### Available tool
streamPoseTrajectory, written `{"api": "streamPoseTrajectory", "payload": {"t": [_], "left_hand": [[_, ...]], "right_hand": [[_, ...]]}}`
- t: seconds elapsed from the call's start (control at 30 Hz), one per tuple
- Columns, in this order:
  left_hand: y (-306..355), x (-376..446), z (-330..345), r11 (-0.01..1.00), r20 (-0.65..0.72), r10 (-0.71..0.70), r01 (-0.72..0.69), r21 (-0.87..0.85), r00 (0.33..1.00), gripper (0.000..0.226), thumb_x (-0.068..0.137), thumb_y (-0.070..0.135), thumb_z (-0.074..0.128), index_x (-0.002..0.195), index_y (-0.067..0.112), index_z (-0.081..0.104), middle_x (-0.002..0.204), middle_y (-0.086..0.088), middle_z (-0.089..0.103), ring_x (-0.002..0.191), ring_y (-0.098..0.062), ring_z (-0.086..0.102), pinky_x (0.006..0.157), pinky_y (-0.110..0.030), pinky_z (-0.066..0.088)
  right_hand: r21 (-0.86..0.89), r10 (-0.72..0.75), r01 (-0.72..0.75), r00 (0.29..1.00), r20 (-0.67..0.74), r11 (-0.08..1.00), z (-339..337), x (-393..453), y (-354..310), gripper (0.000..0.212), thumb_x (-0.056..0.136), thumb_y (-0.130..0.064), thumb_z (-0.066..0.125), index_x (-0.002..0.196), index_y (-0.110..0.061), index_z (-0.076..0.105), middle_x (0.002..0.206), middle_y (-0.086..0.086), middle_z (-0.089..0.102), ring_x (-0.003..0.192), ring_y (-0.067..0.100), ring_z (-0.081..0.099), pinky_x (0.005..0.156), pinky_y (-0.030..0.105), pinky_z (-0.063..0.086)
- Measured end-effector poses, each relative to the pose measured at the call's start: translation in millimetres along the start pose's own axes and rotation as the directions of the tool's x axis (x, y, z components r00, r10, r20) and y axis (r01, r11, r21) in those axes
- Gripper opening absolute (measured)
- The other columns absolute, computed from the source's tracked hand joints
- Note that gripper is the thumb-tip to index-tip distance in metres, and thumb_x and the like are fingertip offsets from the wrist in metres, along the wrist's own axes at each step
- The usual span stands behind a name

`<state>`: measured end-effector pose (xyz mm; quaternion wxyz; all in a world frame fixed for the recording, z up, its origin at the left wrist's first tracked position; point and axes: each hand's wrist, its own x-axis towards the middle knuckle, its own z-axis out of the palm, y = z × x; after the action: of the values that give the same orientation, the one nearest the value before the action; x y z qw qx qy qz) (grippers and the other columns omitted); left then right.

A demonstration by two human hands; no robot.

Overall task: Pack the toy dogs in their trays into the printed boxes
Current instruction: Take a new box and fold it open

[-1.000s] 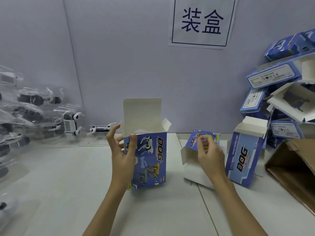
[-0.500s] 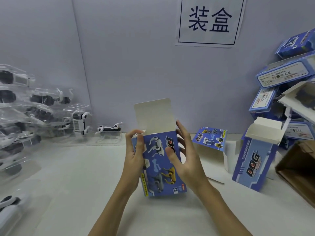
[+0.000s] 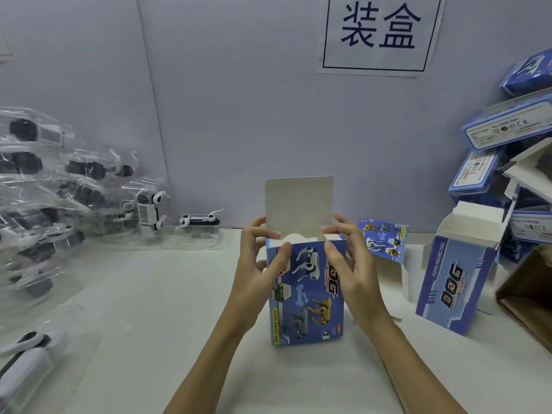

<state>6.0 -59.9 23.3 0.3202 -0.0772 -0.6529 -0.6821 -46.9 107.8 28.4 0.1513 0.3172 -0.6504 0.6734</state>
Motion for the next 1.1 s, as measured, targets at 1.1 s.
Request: {"api": "streamPoseTrajectory", "payload": {"t": [1.1], "left_hand": [[-14,-3,3,0.989,0.135,0.08,-0.096,0.109,0.988,0.069,0.095,0.033,0.073,0.149,0.033,0.03,0.136,0.013,0.062,0.112,-0.022,0.073,0.086,-0.041,0.064]], "right_hand": [[0.073,0.003,0.003,0.996,-0.087,0.997,11,-2,0,0.048,0.096,-0.068,0.055,0.127,-0.031,0.052,0.103,0.012,0.066,0.088,0.035,0.071,0.075,0.061,0.059]]}}
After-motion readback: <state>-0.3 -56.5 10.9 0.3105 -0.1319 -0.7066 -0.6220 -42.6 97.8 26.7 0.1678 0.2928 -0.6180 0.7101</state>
